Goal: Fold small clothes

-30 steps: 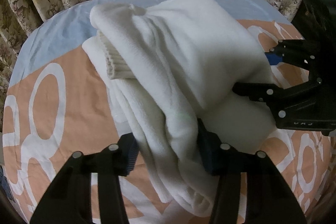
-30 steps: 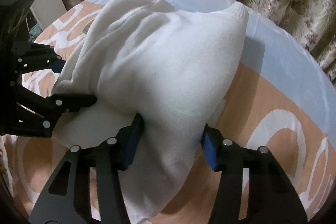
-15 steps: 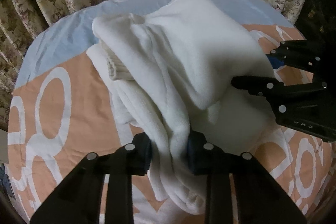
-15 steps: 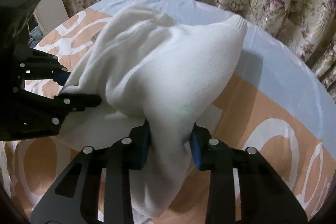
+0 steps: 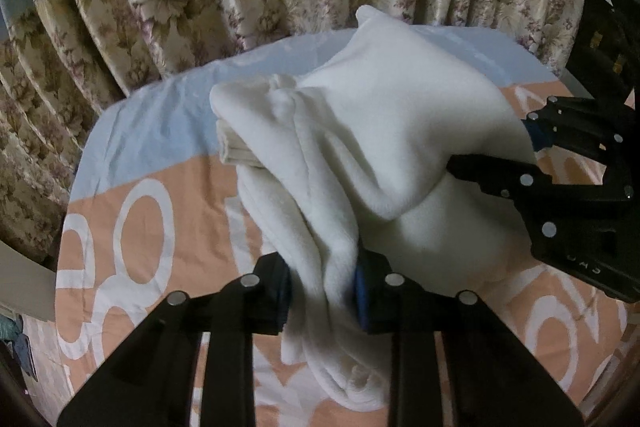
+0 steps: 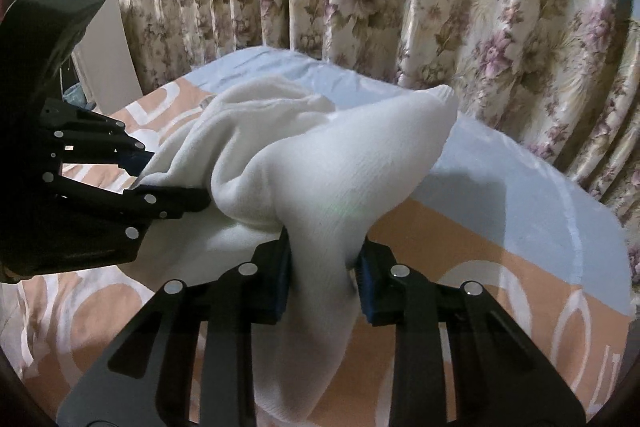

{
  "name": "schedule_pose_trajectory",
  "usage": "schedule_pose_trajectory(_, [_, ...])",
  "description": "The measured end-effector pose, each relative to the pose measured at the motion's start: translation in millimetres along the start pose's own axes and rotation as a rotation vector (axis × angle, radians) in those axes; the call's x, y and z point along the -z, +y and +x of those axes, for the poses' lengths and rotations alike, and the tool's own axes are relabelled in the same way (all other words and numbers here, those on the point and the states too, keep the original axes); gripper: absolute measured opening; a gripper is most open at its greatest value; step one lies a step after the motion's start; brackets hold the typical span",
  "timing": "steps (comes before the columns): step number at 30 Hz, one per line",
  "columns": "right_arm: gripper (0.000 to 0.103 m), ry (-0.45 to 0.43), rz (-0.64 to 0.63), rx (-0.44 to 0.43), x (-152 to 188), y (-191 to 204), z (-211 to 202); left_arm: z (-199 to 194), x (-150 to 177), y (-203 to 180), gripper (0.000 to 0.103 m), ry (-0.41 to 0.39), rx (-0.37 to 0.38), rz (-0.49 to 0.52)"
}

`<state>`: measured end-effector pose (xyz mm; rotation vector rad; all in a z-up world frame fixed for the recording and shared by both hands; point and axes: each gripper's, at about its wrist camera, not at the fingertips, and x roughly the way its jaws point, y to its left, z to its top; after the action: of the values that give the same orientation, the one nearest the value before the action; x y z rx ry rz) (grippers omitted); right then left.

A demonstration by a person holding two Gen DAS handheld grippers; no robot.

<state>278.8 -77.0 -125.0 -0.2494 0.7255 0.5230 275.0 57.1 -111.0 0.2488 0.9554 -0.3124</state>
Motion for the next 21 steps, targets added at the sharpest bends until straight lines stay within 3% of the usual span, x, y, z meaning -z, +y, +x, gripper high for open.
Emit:
schedule_pose_trajectory(6, [0.028, -0.029, 0.002, 0.034, 25, -14, -49, -27, 3, -50, 0.026, -0.032, 0.039, 0.019])
schedule_pose_trajectory(10, [0.028, 0.006, 0.020, 0.050, 59, -26, -75, -28, 18, -97, 0.026, -0.028, 0.072, 0.035])
schedule_pose_trajectory(16, [0.030, 0.126, 0.064, 0.044, 112, -44, -65, 10, 37, -134, 0.027, 0.049, 0.105, 0.032])
schedule_pose_trajectory(21, [0.035, 0.159, 0.129, 0.015, 139, -54, -51, 26, 49, -141, 0.032, 0.064, 0.086, 0.044])
